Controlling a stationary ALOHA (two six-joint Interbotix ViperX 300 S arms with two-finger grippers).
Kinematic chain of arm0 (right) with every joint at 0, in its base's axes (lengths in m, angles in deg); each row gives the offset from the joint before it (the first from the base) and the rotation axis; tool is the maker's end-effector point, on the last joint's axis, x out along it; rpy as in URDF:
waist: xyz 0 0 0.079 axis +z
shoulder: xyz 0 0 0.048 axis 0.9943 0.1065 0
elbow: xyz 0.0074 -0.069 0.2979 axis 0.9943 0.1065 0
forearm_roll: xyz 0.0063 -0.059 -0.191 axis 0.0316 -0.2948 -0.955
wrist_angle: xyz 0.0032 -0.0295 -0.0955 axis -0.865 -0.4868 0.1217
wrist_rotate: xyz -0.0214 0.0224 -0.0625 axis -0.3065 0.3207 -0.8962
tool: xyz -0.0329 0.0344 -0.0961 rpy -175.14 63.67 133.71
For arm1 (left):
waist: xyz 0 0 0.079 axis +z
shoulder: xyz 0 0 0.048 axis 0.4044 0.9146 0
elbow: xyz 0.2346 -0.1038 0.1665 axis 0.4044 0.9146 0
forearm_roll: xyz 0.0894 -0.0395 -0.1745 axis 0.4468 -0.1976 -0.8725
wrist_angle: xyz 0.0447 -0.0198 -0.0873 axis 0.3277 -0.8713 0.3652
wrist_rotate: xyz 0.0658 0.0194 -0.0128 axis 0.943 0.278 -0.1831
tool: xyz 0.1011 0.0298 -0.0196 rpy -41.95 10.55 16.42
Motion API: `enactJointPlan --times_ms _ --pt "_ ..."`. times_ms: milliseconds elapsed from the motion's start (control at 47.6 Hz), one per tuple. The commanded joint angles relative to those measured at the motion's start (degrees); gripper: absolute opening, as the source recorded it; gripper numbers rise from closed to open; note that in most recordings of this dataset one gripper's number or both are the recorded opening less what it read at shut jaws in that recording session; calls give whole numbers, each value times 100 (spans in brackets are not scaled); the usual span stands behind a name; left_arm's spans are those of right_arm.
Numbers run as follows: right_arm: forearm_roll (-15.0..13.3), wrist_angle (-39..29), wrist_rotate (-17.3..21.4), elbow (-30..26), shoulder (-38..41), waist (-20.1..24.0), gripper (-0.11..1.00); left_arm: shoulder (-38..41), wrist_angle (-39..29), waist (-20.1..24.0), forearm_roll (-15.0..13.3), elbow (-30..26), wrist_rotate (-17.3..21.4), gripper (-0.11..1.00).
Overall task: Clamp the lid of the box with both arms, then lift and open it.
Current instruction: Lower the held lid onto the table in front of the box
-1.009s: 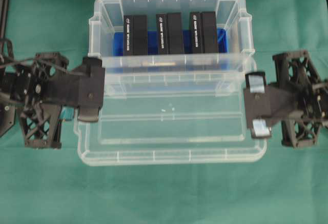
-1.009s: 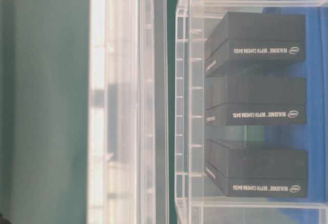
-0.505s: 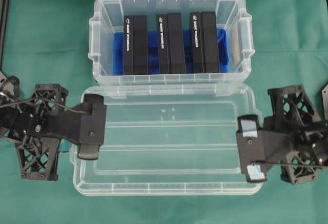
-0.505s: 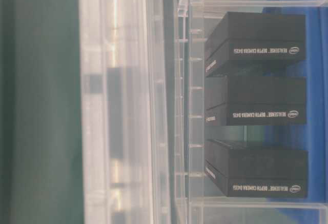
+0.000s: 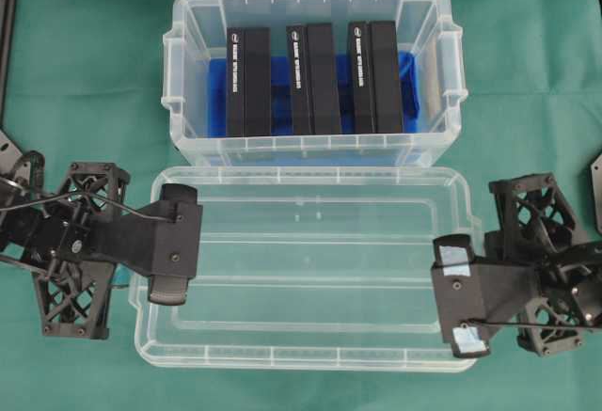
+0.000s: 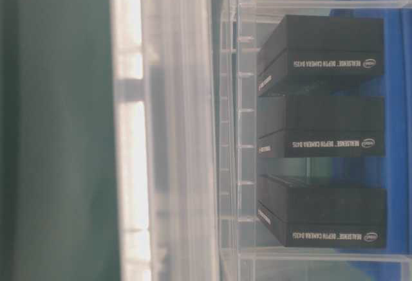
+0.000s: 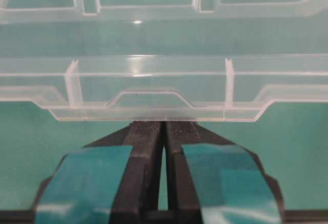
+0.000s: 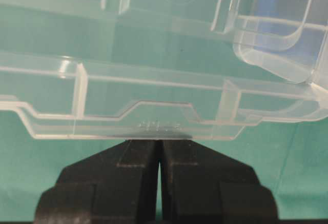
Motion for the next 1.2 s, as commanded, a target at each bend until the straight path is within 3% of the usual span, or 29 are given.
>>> enactJointPlan --times_ms 0,378,862,1177 --pt "-193 176 18 -308 9 -44 0 18 158 79 114 -360 -62 1" --pt "-193 563 439 35 308 -44 0 281 914 -97 114 0 -193 1" --pt "-176 2215 1195 1063 633 -44 0 536 2558 -246 79 1222 -729 1" --pt "-176 3138 1274 1424 1063 -44 0 1055 3454 -325 53 1626 -844 1"
